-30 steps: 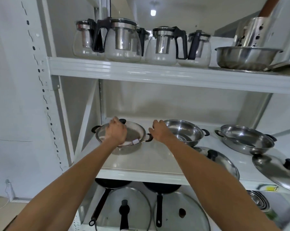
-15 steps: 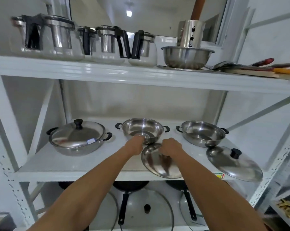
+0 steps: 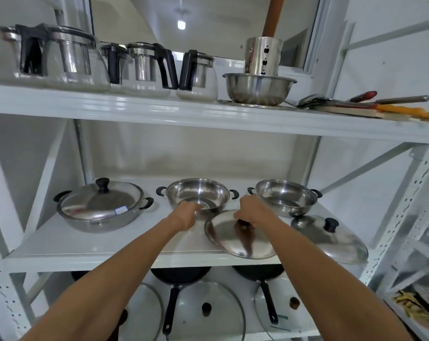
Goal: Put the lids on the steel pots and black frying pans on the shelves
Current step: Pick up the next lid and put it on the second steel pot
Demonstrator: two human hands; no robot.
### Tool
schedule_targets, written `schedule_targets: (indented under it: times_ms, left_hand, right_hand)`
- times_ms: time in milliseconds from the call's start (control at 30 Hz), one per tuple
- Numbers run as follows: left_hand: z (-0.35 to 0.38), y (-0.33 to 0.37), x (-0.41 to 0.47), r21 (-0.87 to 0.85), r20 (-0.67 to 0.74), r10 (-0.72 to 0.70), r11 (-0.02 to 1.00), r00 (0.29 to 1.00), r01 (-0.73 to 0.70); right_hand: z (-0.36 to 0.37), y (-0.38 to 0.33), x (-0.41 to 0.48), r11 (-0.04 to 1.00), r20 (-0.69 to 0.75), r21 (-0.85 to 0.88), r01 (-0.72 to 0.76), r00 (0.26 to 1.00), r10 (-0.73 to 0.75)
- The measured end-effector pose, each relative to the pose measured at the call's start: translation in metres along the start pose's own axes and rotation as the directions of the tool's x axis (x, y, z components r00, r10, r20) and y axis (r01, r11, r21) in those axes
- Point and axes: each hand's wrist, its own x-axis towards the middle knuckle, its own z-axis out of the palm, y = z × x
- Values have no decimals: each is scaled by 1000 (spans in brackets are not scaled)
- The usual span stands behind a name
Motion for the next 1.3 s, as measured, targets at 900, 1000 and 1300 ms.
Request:
schedule_targets:
  times_ms: [900, 1000, 1300]
  left_hand:
    - [-20, -83, -56, -258, -138, -223, 949, 965, 182]
    - [-12, -88, -51, -263, -142, -183, 954, 973, 141]
    - [-8, -89, -32, -230, -121, -221, 955, 968, 189]
  right_hand:
    - [-11, -106, 76, 988, -163, 82, 131, 980, -117]
    - [3, -110, 89, 989, -149, 79, 127, 982, -114]
    - [13, -112, 105, 984, -157, 104, 148, 979, -130]
